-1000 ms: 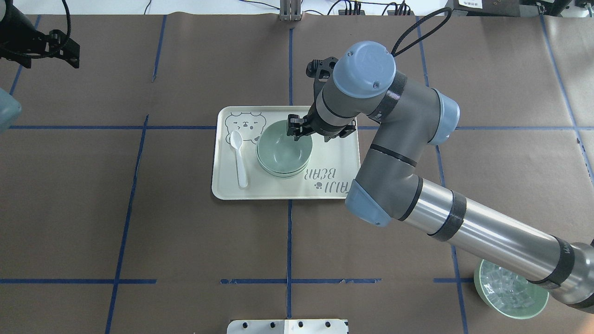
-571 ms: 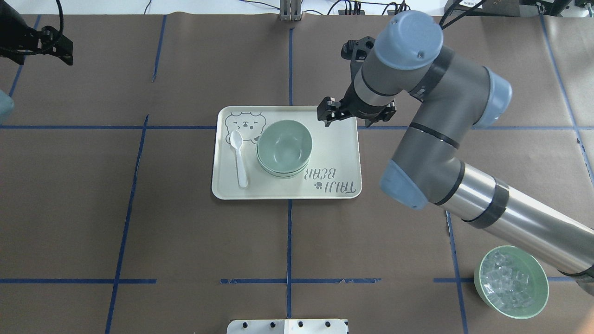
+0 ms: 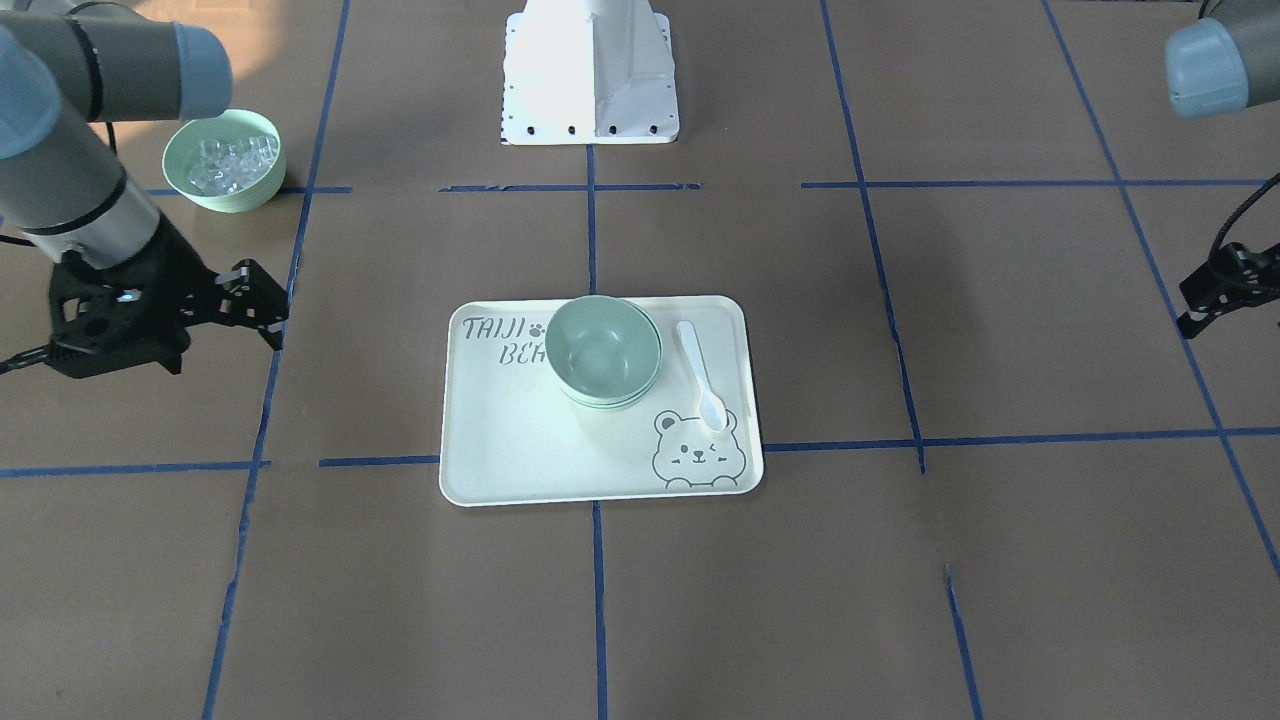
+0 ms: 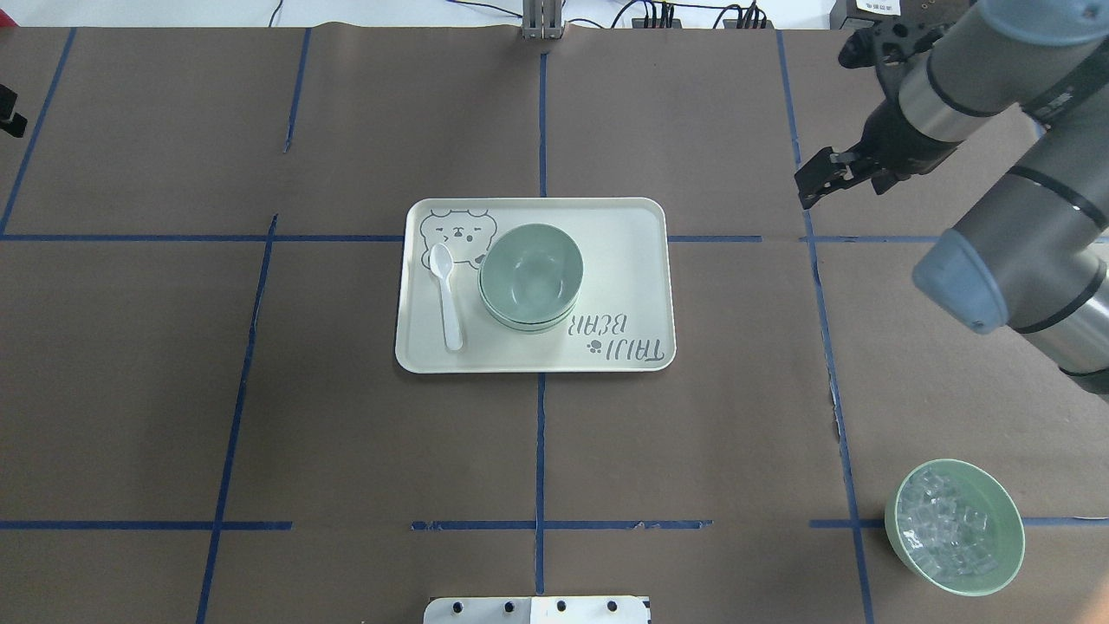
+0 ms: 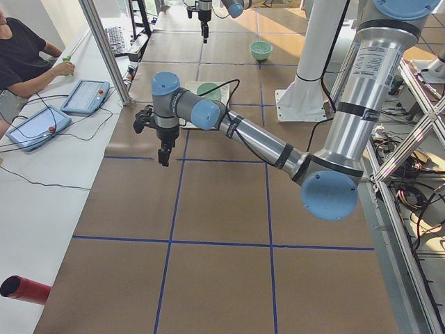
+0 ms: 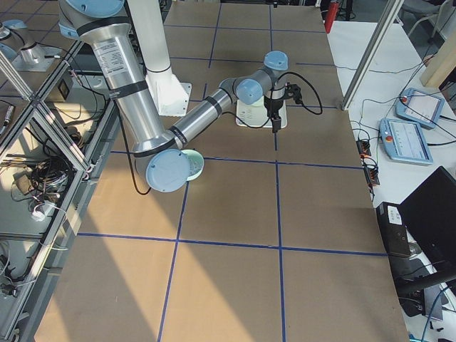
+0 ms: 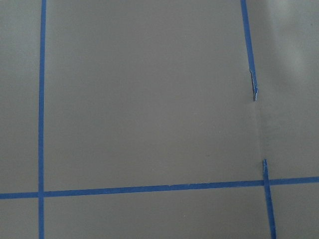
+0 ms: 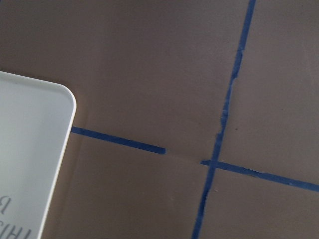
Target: Stack green bowls together
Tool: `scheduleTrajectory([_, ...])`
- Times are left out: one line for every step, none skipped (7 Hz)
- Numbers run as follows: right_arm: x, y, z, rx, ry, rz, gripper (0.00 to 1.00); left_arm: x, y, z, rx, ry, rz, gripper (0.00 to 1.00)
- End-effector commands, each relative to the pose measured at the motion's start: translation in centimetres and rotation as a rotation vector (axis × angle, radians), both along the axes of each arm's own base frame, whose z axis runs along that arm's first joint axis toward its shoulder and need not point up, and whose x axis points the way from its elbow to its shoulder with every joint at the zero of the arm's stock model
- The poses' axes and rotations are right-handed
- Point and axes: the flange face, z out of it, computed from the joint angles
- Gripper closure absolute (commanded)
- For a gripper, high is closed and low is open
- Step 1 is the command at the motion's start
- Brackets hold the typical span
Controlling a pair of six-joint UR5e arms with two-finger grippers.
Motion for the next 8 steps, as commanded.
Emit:
scheduleTrajectory([10.4,0.3,8.6,0.017,0.011,-0.066,0.00,-6.2,1.6,7.4,0.011,-0.011,0.080,0.00])
scheduleTrajectory([14.3,1.5,12.2,0.017,0.014,-0.087,0.00,-7.1,2.0,10.0,0.007,0.003,0.120,0.00])
scheduleTrajectory([18.1,3.4,16.2,-0.004,0.029,-0.082,0.00,-7.4,2.4,12.6,-0.005,-0.005,0.156,0.00])
scheduleTrajectory([20.9,5.4,19.6,-0.045,0.043,-0.066,0.00,-7.9,2.4,14.3,-0.001,-0.010,0.191,0.00])
scheduleTrajectory([23.2,6.6,22.4,-0.073,0.025,-0.062,0.00,-9.0,2.6,14.7,-0.002,-0.012,0.178,0.00])
scheduleTrajectory([26.1,7.5,26.3,-0.083,-0.014,-0.078,0.00,-9.5,3.6,15.9,-0.024,-0.010,0.170,0.00])
scheduleTrajectory([27.9,7.4,28.9,-0.091,-0.024,-0.079,0.00,-9.8,3.8,16.1,-0.027,-0.009,0.167,0.00])
scheduleTrajectory([28.0,6.4,28.7,-0.088,-0.019,-0.074,0.00,-10.0,5.3,18.0,-0.064,-0.008,0.164,0.00])
